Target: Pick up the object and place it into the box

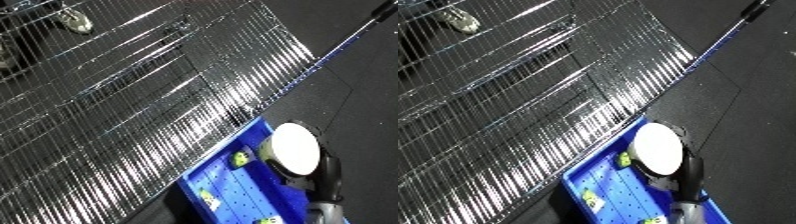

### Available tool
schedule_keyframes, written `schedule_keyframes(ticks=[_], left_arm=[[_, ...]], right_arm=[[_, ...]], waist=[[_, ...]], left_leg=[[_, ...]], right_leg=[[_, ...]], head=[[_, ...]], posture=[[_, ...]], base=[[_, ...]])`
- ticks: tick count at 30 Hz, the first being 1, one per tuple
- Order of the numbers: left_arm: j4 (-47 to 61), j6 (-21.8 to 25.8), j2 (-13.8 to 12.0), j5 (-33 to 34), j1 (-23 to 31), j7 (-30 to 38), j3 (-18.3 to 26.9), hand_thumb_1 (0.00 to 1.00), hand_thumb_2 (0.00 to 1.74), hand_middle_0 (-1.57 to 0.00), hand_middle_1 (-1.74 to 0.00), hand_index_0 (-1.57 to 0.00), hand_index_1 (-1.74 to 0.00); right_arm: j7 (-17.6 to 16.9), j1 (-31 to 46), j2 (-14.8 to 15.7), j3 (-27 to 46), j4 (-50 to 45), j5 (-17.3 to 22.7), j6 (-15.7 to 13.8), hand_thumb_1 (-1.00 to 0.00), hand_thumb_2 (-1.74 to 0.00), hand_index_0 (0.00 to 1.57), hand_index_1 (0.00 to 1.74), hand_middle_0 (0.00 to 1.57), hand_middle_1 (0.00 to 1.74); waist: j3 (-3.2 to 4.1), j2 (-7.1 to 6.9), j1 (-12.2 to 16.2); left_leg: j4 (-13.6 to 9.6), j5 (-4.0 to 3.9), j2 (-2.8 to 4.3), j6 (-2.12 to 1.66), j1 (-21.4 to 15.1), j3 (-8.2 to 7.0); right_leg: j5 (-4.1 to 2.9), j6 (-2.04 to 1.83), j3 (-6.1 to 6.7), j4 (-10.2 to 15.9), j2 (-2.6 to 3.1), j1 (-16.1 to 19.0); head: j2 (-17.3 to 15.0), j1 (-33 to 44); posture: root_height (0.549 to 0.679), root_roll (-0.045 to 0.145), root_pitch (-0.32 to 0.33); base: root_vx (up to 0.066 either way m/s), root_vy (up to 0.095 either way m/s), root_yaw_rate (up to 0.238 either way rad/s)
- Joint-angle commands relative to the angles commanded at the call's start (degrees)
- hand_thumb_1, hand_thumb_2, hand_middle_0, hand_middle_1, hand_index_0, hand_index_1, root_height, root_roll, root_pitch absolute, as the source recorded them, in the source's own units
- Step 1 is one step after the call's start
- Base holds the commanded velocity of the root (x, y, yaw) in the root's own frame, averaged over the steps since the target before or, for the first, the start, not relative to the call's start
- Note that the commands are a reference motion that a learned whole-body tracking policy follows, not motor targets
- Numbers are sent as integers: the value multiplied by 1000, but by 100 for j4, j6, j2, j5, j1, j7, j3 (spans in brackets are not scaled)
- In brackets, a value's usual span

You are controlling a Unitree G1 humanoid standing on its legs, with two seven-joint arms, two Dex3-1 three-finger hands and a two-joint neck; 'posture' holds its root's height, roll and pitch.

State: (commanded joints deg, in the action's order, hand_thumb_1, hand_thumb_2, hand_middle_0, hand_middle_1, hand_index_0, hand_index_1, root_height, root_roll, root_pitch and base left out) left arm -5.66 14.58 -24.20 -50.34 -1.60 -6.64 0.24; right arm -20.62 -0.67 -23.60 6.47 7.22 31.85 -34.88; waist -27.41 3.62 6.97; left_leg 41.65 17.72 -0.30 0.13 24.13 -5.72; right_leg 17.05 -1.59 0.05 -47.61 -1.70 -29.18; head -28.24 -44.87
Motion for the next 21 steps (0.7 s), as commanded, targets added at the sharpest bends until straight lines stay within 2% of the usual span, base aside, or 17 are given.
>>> schedule_keyframes(ticks=[4,14,21], left_arm=[[-62,16,34,-34,-66,21,-86,1000,1740,-1570,-1740,-1570,-1740],[-137,14,88,-51,-158,85,-174,1000,1740,-1570,-1740,-1570,-1740],[-104,24,131,-85,-127,107,-245,1000,1740,-1570,-1740,-1570,-1740]], right_arm=[[65,-30,-63,17,129,84,-47,0,0,0,0,0,0],[14,-29,-111,78,212,101,-25,0,0,0,0,0,0],[217,35,-94,28,91,-11,57,0,0,0,0,0,0]], waist=[[-3,45,32],[-2,109,84],[-36,108,104]], left_leg=[[-57,-19,-22,-17,-69,-18],[-163,-64,-65,-26,-157,-44],[-170,-130,-69,-39,-172,-22]], right_leg=[[-15,3,19,31,-15,27],[-41,17,39,71,-20,34],[-48,35,45,89,-15,56]], head=[[-80,-120],[-109,-211],[-231,-37]], posture=[[638,96,38],[639,102,37],[639,106,34]], base=[[5,31,-11],[1,15,-8],[3,14,2]])
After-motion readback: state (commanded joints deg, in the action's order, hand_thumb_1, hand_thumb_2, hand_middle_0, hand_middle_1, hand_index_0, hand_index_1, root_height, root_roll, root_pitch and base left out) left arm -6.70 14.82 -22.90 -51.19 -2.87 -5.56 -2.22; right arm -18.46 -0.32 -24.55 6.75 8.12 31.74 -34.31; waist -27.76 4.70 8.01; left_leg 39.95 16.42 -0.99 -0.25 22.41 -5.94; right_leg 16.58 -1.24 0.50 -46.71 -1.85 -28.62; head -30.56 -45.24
